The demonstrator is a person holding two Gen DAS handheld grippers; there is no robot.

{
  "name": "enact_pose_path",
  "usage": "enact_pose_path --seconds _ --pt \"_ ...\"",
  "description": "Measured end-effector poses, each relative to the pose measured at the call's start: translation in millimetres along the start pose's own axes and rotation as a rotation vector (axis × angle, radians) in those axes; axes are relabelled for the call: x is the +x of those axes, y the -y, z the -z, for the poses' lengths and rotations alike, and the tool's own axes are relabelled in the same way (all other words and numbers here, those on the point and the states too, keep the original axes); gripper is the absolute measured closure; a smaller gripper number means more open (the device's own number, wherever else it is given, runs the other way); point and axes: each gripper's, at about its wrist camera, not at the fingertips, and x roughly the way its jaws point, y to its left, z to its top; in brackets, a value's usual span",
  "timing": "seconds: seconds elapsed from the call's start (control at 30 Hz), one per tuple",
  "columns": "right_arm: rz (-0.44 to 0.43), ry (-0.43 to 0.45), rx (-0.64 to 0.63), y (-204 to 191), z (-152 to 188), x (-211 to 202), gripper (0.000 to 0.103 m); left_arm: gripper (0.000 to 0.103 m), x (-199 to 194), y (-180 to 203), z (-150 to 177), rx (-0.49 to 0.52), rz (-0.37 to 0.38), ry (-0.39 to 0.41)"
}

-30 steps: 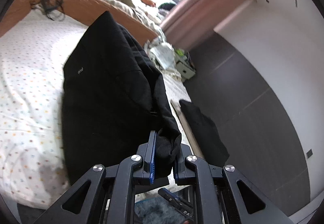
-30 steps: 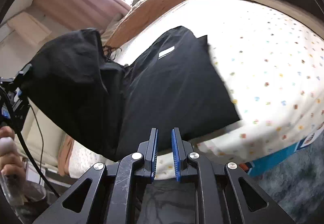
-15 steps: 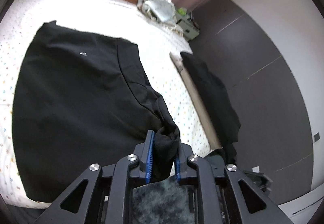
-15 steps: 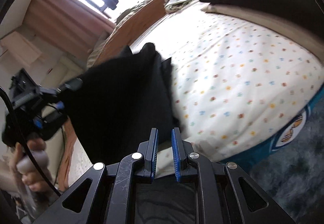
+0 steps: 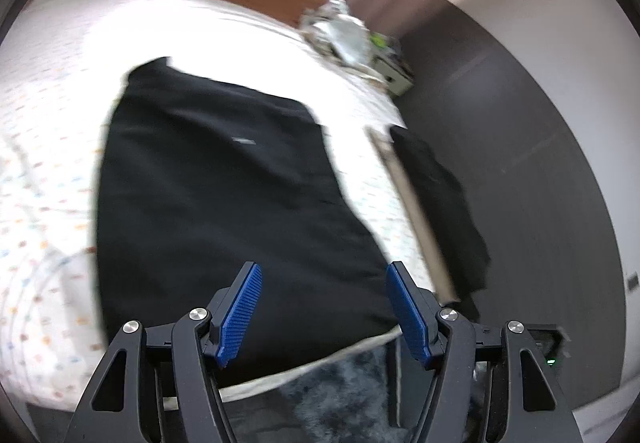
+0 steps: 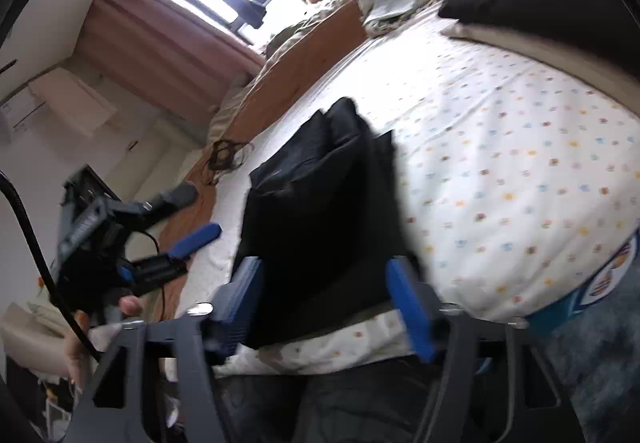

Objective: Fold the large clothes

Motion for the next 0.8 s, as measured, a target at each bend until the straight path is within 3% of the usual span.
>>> enact_pose_path --seconds 0.1,0.33,0.37,0.4,0.5,0.8 --pt "-0.033 -0.003 -0.014 -11.8 -4.9 11.3 0.026 0.037 -14.1 -20.8 1.6 -0.034 -0.034 0.013" --pt "-0.011 0.005 0.004 -20.5 -19.6 34.1 0.027 0.037 -35.5 -63.7 14.0 -0.092 -0.106 0.026" --pt "-0.006 0.007 0.009 -19.5 -20.2 35.9 0.038 0.037 -36.2 -68.5 16.2 -0.097 -0.114 0.021" --pt "-0.006 0.010 0.011 -17.9 -20.2 37.2 0.062 0.037 -38.9 -70.5 21.0 -0.099 -0.119 0.015" --pt "0.023 0.010 0.034 -4.9 -16.7 37.7 0.086 0.037 -28.4 -80.0 28.4 -0.105 -0.141 -0.015" --pt "0.068 -0.044 0.221 73.6 24.5 42.5 0.095 0.037 10.0 -97.8 59.5 -0.124 -0.189 -0.117"
